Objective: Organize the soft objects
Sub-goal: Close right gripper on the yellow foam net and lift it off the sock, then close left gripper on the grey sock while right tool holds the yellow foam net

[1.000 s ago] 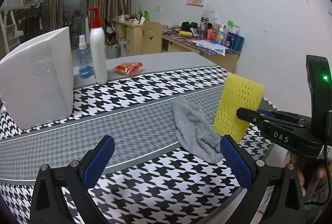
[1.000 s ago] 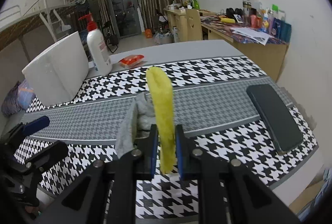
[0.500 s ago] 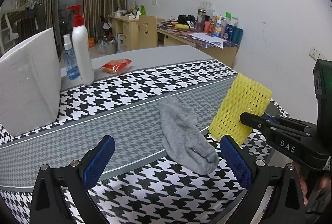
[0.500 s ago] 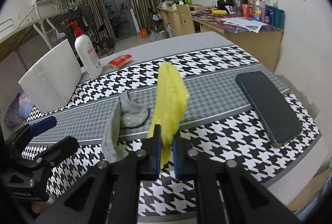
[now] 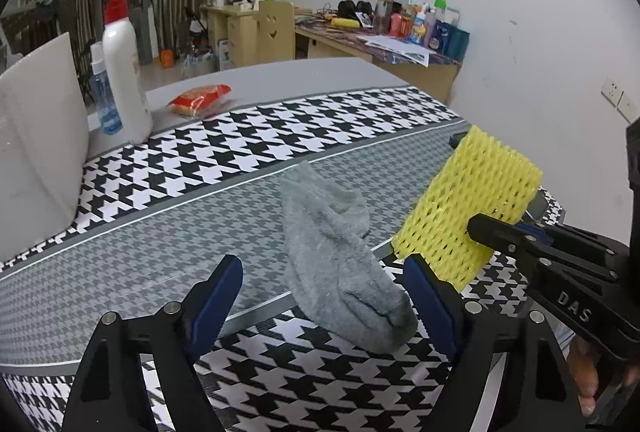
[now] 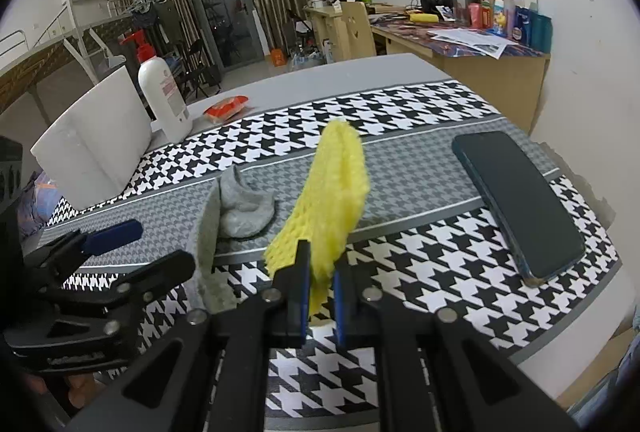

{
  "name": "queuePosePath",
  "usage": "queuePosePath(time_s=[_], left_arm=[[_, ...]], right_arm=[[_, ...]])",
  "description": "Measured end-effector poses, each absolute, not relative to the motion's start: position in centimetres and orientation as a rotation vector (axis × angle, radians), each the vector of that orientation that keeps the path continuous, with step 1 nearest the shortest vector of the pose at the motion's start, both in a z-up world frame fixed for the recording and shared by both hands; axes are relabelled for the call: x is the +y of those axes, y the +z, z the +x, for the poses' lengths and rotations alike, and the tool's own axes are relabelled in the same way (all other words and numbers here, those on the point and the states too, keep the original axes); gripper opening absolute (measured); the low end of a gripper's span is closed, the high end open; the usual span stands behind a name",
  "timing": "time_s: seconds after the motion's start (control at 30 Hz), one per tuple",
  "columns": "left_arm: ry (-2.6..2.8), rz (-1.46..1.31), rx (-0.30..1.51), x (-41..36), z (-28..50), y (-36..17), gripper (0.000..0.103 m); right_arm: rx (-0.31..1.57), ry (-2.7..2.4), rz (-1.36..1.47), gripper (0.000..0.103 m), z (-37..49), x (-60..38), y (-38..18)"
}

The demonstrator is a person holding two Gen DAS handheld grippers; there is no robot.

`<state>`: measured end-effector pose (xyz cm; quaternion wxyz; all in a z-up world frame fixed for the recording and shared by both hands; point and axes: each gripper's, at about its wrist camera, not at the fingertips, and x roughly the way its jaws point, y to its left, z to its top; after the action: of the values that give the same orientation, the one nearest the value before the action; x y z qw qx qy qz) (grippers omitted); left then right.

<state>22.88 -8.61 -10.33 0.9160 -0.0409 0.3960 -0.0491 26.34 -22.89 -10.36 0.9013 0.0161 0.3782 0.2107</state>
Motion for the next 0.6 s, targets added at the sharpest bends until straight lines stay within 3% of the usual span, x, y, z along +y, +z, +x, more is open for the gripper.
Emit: queuePosePath(time_s=[0.1, 0.27, 0.53, 0.6], left_arm=[[-0.097, -0.074, 0.843, -8.9, 23.8, -10.9, 0.073], [-0.076, -0.068, 0.869, -9.2, 24.5, -11.6, 0.068], [-0.102, -0.061, 0.899, -9.8, 25.3, -12.5, 0.037], [-0.105, -0.069, 0.899, -9.7, 25.4, -12.6, 0.027]], right_arm=[[0.787, 0.441, 0.046, 0.013, 26.3, -23.1, -10.5], [0.782, 0.44, 0.055, 0.013, 26.1, -23.1, -10.5], [0.791, 0.452, 0.07, 0.013, 25.8, -22.8, -10.6], [0.79, 0.453, 0.07, 0.018, 25.9, -22.6, -10.6]])
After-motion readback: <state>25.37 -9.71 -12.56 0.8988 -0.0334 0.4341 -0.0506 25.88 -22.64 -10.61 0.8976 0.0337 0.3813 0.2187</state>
